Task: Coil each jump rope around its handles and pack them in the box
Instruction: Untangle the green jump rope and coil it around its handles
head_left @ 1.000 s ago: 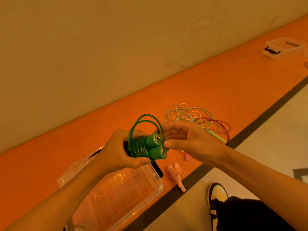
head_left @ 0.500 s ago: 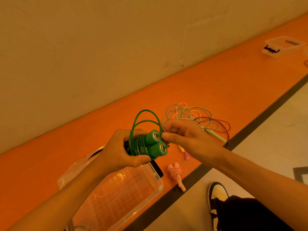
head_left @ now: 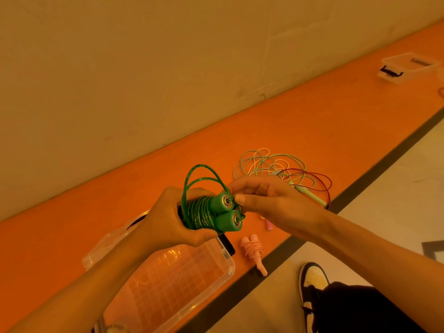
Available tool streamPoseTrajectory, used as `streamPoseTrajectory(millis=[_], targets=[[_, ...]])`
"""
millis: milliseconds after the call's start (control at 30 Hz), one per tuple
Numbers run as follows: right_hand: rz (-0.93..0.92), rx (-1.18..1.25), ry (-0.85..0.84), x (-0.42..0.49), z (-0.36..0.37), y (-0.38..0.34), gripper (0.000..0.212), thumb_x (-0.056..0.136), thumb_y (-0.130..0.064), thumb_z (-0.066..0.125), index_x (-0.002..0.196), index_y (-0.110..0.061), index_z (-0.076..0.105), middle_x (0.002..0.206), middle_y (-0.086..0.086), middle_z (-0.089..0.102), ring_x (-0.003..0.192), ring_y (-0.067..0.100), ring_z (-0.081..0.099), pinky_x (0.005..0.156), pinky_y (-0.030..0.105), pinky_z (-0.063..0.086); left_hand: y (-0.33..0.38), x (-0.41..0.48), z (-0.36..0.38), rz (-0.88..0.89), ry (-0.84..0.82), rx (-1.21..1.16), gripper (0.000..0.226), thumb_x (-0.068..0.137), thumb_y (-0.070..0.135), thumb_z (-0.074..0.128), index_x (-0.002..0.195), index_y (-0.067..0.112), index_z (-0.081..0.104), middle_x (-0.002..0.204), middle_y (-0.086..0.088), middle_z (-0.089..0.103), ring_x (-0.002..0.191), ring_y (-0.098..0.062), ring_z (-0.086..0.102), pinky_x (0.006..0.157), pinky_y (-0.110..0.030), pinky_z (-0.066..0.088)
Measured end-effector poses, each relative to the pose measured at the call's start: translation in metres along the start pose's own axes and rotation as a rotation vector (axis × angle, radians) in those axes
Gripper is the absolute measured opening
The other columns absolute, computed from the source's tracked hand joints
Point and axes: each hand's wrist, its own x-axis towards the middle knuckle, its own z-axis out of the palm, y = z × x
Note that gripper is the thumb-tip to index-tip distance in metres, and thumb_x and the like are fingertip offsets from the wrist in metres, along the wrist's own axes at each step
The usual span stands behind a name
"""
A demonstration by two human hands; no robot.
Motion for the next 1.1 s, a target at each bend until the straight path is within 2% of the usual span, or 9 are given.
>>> streamPoseTrajectory(millis=[100, 200, 367, 500, 600, 733, 833, 1000, 1100], targets=[[0.019, -0.043, -0.047, 0.000, -0.004, 0.000, 0.027, 0.092, -0.015, 0.059, 0.118, -0.009, 0.065, 0.113, 0.011, 0.072, 0.102, 0.024, 0.070, 0.080, 0.023, 0.057, -0.004, 0.001, -0.001, -0.011, 0.002, 0.028, 0.045, 0.063, 0.043, 0.080, 0.105, 0.031, 0.070, 0.077, 0.003, 0.072, 0.063, -0.011, 0.067, 0.057, -0.018, 0.048], [0.039, -0.040, -0.061, 0.001, -0.008, 0.002, 0.028, 0.089, -0.014, 0.066, 0.117, -0.009, 0.066, 0.112, 0.013, 0.072, 0.102, 0.025, 0.070, 0.085, 0.030, 0.058, -0.005, 0.001, 0.001, -0.002, -0.005, 0.064, 0.045, 0.064, 0.045, 0.079, 0.106, 0.031, 0.070, 0.076, 0.005, 0.072, 0.061, -0.007, 0.065, 0.057, -0.013, 0.045], [0.072, -0.059, 0.020, 0.000, -0.011, -0.002, 0.035, 0.081, -0.016, 0.068, 0.116, -0.014, 0.066, 0.103, 0.008, 0.075, 0.091, 0.022, 0.073, 0.074, 0.025, 0.058, -0.007, 0.002, -0.001, -0.043, 0.019, 0.103, 0.039, 0.064, 0.042, 0.081, 0.099, 0.025, 0.075, 0.079, 0.009, 0.072, 0.065, -0.006, 0.067, 0.059, -0.013, 0.047], [-0.001, -0.304, 0.089, -0.001, -0.009, 0.000, 0.045, 0.084, -0.016, 0.069, 0.128, -0.016, 0.059, 0.089, 0.008, 0.075, 0.080, 0.021, 0.074, 0.073, 0.031, 0.061, -0.010, 0.000, 0.002, -0.075, 0.019, 0.178, 0.039, 0.064, 0.043, 0.082, 0.098, 0.027, 0.074, 0.080, 0.010, 0.072, 0.067, -0.007, 0.068, 0.058, -0.022, 0.051], [-0.005, -0.549, 0.138, 0.000, -0.009, 0.001, 0.055, 0.089, -0.016, 0.070, 0.140, -0.016, 0.049, 0.085, 0.001, 0.076, 0.072, 0.012, 0.074, 0.073, 0.033, 0.062, -0.011, 0.000, 0.005, -0.101, 0.045, 0.223, 0.040, 0.063, 0.047, 0.082, 0.096, 0.025, 0.075, 0.080, 0.010, 0.072, 0.069, -0.010, 0.069, 0.060, -0.028, 0.052], [-0.105, -0.821, 0.132, 0.001, -0.011, -0.003, 0.061, 0.093, -0.015, 0.068, 0.146, -0.019, 0.039, 0.092, -0.006, 0.072, 0.079, 0.003, 0.067, 0.070, 0.018, 0.054, -0.009, 0.002, 0.010, -0.142, 0.095, 0.207, 0.041, 0.062, 0.050, 0.082, 0.094, 0.027, 0.074, 0.080, 0.009, 0.072, 0.069, -0.011, 0.069, 0.059, -0.026, 0.052], [-0.215, -0.915, 0.137, 0.001, -0.017, -0.008, 0.064, 0.093, -0.012, 0.068, 0.147, -0.016, 0.036, 0.095, -0.006, 0.070, 0.084, 0.005, 0.063, 0.072, 0.017, 0.051, -0.006, 0.006, 0.010, -0.150, 0.111, 0.169, 0.041, 0.061, 0.049, 0.082, 0.093, 0.026, 0.073, 0.081, 0.012, 0.071, 0.072, -0.008, 0.068, 0.061, -0.016, 0.049], [-0.309, -0.996, 0.156, 0.001, -0.022, -0.012, 0.067, 0.089, -0.009, 0.069, 0.146, -0.014, 0.034, 0.088, -0.009, 0.065, 0.075, 0.012, 0.061, 0.067, 0.033, 0.048, 0.001, 0.012, 0.009, -0.141, 0.098, 0.154, 0.042, 0.061, 0.050, 0.082, 0.096, 0.029, 0.073, 0.084, 0.014, 0.072, 0.076, -0.007, 0.070, 0.063, -0.013, 0.049], [-0.342, -1.021, 0.173, 0.002, -0.027, -0.014, 0.065, 0.087, -0.009, 0.069, 0.141, -0.016, 0.036, 0.083, -0.012, 0.061, 0.071, 0.012, 0.060, 0.063, 0.034, 0.048, 0.003, 0.014, 0.008, -0.117, 0.099, 0.175, 0.042, 0.062, 0.050, 0.082, 0.097, 0.029, 0.072, 0.084, 0.014, 0.071, 0.076, -0.006, 0.070, 0.062, -0.011, 0.048]])
